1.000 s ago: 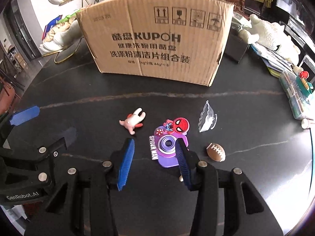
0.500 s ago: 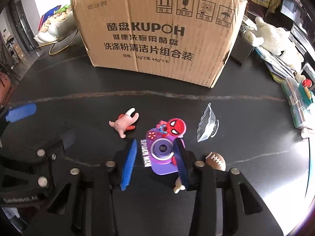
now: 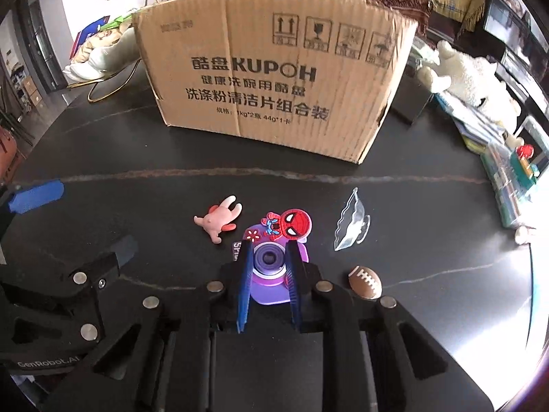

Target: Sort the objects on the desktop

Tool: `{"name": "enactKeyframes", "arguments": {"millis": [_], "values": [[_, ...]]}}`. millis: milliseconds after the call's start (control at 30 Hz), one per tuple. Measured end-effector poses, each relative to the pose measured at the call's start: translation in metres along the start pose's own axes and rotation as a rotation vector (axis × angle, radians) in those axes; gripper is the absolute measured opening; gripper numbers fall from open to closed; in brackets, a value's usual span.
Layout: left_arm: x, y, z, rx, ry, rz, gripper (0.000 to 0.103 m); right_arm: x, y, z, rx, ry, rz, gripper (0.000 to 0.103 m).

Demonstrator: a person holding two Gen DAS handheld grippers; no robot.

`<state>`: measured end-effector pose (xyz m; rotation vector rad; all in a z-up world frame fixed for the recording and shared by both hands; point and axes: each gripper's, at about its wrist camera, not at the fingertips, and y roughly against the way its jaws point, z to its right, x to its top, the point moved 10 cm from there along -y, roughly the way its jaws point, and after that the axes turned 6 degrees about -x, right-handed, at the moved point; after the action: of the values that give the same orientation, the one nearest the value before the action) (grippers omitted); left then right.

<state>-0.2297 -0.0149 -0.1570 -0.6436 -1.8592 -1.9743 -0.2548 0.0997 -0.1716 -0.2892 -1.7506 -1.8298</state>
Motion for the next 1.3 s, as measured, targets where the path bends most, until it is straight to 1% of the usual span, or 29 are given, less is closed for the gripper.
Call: {"name": "enactKeyframes", "arguments": {"millis": [133, 333, 600, 1067, 1300], "values": [[0.005, 0.014, 0.001, -0.020, 0.011, 0.025, 0.099, 0.004, 0.016, 0.002, 0.002, -0.004, 0.031, 0.016], [0.014, 0.037, 0.001, -0.026, 0.018, 0.075, 0.099, 0.013, 0.043, 0.002, 0.003, -0.014, 0.086, 0.016], [0.035, 0.067, 0.000, 0.003, -0.012, 0.155, 0.099, 0.027, 0.073, 0.004, -0.002, -0.032, 0.144, 0.016], [0.076, 0.110, -0.010, 0.007, -0.007, 0.279, 0.099, 0.068, 0.116, 0.006, -0.017, -0.038, 0.259, 0.016], [0.091, 0.123, -0.012, -0.011, 0.007, 0.310, 0.099, 0.085, 0.135, 0.008, -0.025, -0.038, 0.308, 0.016]]}}
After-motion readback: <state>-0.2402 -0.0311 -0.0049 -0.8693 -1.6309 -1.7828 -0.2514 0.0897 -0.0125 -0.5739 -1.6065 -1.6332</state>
